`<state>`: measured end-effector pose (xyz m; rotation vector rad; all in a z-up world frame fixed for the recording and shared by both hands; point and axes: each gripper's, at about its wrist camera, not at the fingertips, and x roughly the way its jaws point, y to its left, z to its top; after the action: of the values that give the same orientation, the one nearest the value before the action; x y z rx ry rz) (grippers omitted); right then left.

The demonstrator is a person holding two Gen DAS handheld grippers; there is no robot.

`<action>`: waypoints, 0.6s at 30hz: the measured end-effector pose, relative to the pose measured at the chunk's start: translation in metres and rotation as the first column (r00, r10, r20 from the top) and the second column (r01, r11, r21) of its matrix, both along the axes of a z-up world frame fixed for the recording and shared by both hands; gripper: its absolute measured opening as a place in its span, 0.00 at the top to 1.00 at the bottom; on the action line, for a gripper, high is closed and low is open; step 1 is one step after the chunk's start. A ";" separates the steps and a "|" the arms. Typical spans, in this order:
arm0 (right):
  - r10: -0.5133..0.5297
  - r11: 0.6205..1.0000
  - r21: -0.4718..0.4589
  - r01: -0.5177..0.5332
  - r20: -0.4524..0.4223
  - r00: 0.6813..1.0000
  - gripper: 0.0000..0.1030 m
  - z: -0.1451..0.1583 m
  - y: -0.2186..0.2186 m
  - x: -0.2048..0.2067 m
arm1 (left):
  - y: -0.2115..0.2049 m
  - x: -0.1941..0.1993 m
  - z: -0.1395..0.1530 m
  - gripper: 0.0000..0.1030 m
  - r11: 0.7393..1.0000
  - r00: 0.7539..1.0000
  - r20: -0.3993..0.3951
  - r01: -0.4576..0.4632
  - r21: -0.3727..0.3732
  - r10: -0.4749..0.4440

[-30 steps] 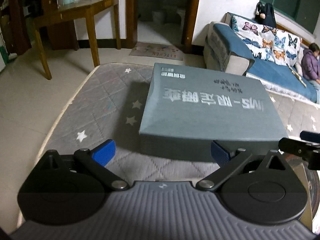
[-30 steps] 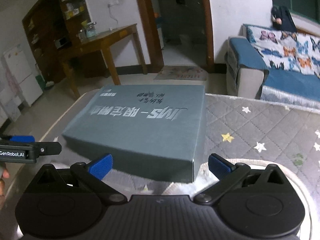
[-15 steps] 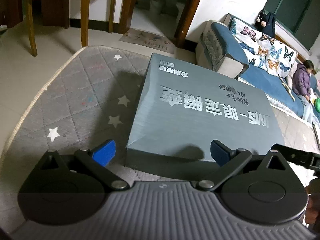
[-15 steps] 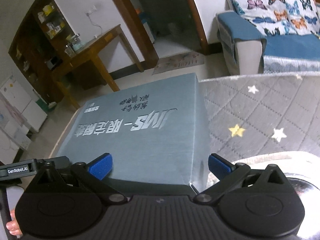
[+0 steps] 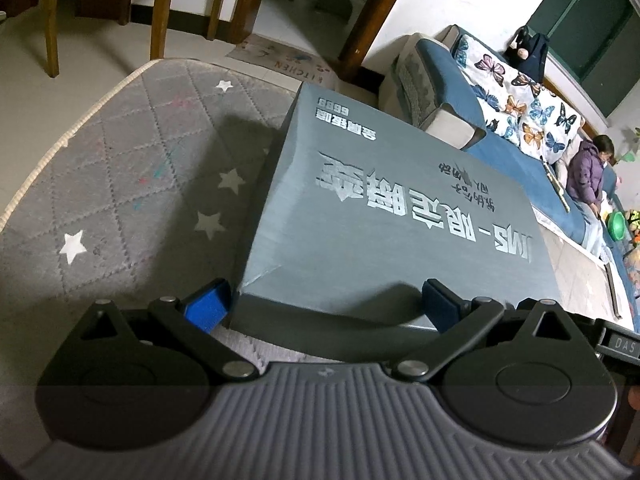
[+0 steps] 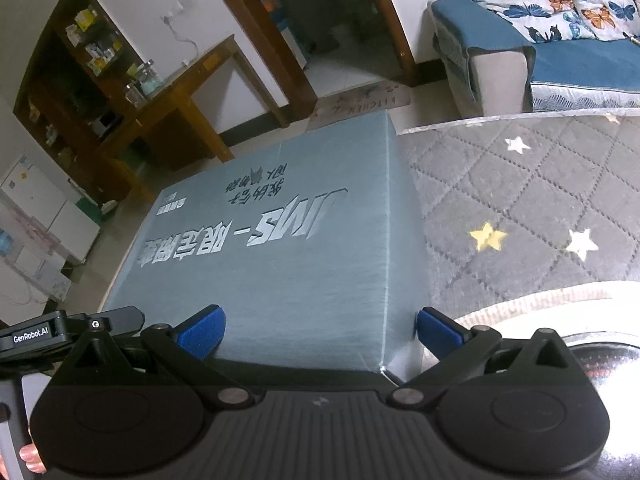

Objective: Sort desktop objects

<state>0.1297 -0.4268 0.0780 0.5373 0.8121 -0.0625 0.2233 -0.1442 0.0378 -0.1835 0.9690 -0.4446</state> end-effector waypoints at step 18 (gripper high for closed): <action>-0.010 1.000 -0.012 0.010 0.031 0.999 0.00 0.011 0.008 -0.004 | 0.025 0.007 -0.004 0.02 1.000 0.999 0.047 0.001 -0.004 -0.001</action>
<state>0.1252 -0.4186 0.0890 0.5297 0.7779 -0.0682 0.2299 -0.1189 0.0342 -0.1757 0.9224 -0.4505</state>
